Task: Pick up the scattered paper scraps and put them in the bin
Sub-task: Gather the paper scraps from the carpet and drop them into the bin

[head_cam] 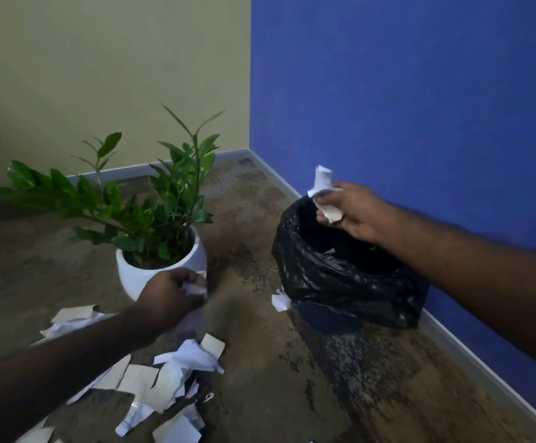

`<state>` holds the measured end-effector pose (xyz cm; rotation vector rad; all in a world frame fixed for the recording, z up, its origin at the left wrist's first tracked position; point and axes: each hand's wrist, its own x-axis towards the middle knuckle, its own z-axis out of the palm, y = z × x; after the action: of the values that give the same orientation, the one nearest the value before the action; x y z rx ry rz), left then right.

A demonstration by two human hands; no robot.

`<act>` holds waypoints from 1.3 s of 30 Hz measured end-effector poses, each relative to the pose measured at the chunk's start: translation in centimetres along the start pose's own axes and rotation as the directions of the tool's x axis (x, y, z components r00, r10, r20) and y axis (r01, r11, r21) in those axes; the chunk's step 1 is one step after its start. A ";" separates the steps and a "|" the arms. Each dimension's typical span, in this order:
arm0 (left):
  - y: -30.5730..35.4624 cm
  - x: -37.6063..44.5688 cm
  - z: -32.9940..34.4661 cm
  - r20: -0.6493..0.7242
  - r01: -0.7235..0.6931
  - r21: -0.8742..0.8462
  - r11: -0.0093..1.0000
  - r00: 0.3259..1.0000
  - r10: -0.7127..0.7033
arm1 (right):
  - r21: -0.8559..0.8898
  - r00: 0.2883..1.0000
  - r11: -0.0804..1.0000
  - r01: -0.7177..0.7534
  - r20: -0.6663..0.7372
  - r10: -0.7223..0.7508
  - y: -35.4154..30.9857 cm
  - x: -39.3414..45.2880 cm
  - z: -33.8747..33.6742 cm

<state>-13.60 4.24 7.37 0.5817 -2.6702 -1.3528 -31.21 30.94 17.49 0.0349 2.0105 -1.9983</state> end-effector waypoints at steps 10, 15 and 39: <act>14.8 1.9 3.4 0.094 -0.004 -0.542 0.840 0.993 0.065 | -0.331 0.924 0.863 -0.382 -0.170 0.344 2.5 0.1 -4.6; 20.9 2.5 7.3 0.145 0.111 -0.722 0.683 0.989 -0.007 | -0.164 0.947 0.936 -0.312 -0.140 0.291 0.8 1.0 -4.7; 18.3 2.6 6.3 0.295 -0.263 -0.390 0.882 0.872 0.390 | -0.378 0.938 0.898 -0.225 -0.332 0.095 3.2 3.1 -6.1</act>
<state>-22.91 17.85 17.82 -0.1857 -2.5234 -1.8952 -34.60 36.46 13.59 0.4310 2.4931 -1.5041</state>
